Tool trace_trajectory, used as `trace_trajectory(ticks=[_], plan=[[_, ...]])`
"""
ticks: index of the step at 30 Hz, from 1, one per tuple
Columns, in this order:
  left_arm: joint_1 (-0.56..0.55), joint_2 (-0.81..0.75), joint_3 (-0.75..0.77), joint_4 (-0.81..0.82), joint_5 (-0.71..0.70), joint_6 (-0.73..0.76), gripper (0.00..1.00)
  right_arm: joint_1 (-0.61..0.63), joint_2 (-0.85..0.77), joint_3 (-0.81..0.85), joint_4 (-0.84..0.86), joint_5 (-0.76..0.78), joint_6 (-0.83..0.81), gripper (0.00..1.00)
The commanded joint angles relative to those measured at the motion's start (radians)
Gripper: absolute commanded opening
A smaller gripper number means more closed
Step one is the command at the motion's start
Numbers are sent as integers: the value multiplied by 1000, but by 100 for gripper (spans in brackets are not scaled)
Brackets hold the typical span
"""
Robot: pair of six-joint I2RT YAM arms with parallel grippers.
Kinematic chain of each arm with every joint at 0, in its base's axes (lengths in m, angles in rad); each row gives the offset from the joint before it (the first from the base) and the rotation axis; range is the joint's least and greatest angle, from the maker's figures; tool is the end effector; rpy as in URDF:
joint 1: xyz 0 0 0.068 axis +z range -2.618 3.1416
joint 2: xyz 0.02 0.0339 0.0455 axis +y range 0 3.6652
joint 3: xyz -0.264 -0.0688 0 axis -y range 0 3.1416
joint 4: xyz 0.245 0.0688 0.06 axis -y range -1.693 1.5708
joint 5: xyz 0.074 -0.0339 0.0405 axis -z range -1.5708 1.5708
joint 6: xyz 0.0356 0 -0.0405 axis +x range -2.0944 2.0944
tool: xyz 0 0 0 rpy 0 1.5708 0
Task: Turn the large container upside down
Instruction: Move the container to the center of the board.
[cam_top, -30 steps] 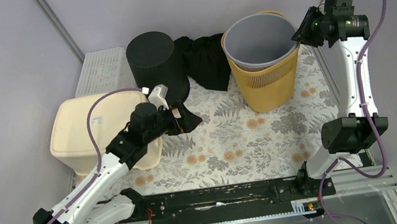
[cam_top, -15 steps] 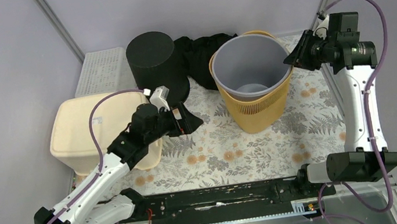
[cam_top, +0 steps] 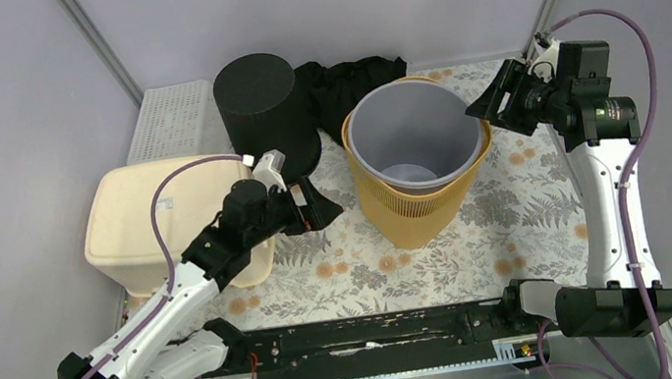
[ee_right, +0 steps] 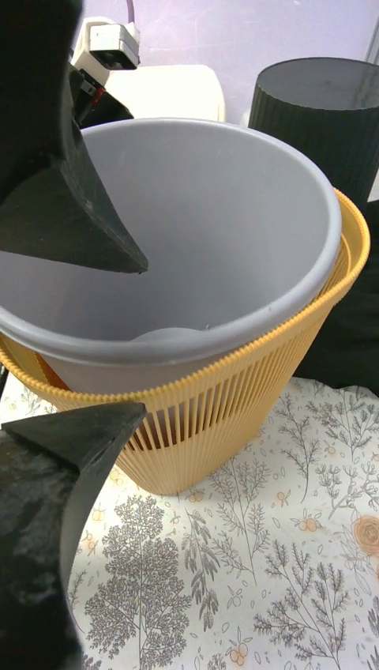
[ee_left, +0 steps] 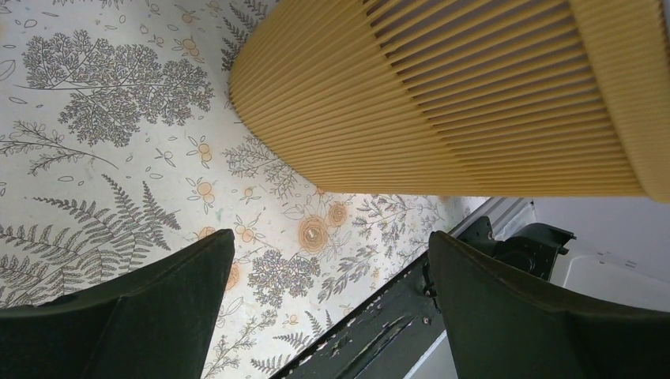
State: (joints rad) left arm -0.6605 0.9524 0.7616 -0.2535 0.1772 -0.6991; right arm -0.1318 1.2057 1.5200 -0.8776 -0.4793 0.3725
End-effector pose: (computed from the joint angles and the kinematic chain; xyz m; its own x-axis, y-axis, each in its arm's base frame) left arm 0.1678 -0.1383 0.2942 -0.7293 -0.2355 -0.6423 0.3400 0.6899 -0.6390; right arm 0.2296 -0.0139 0.4365 -0.5913 0.4041 -0.6979 -0.0588 0.8415 0.5371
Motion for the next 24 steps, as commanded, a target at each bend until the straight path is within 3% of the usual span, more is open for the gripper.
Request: trace_trajectory(ticks=[1,4,8,24], plan=[[-2,-13,-8,68,4,-8,100,9,-26,16,76,26,16,73],[-2,-6,-3,69,3,-8,100,8,-40,29,72,92,13,86],[-3,6,4,76,1,-11,100,9,-49,36,84,147,26,94],[-8,34,-4,96,-7,-11,100,8,35,122,87,382,9,97]])
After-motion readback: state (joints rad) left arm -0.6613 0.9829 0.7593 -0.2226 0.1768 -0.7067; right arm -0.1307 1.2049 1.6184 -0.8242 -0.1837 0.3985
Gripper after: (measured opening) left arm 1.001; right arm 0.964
